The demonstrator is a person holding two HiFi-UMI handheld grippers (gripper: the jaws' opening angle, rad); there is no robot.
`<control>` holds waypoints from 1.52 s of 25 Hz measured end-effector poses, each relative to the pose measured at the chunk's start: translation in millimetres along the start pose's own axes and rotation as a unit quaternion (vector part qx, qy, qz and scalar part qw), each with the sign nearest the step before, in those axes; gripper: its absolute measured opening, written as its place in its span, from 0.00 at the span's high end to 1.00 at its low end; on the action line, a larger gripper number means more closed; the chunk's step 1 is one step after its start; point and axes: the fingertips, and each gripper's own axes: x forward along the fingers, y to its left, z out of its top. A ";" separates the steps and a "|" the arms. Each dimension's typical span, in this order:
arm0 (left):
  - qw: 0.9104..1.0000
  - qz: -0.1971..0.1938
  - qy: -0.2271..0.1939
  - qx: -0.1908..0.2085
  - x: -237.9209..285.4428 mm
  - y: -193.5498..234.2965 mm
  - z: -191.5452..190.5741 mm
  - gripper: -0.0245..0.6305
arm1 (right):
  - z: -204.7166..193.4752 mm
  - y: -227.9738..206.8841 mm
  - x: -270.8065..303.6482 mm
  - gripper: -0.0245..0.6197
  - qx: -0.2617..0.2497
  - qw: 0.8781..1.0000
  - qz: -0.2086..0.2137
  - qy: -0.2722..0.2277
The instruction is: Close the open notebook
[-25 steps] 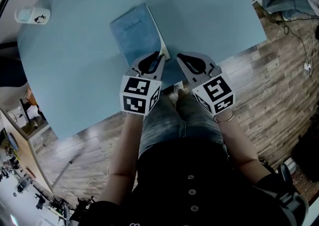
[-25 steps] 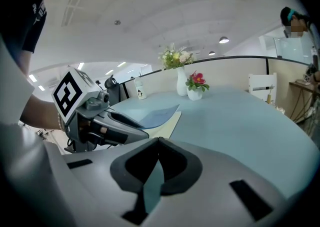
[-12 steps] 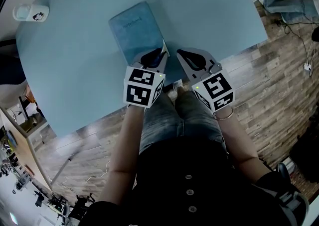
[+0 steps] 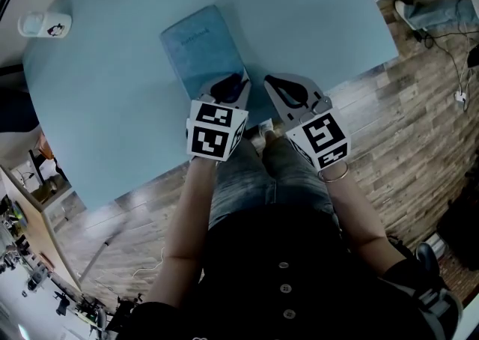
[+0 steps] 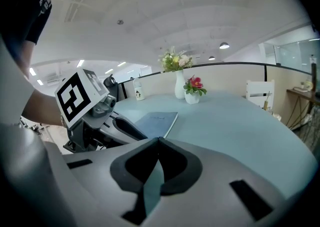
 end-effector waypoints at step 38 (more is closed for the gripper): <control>0.991 -0.047 -0.126 0.026 -61.5 -2.7 37.4 0.73 | 35.4 23.0 7.1 0.96 -0.071 0.997 0.017 -0.013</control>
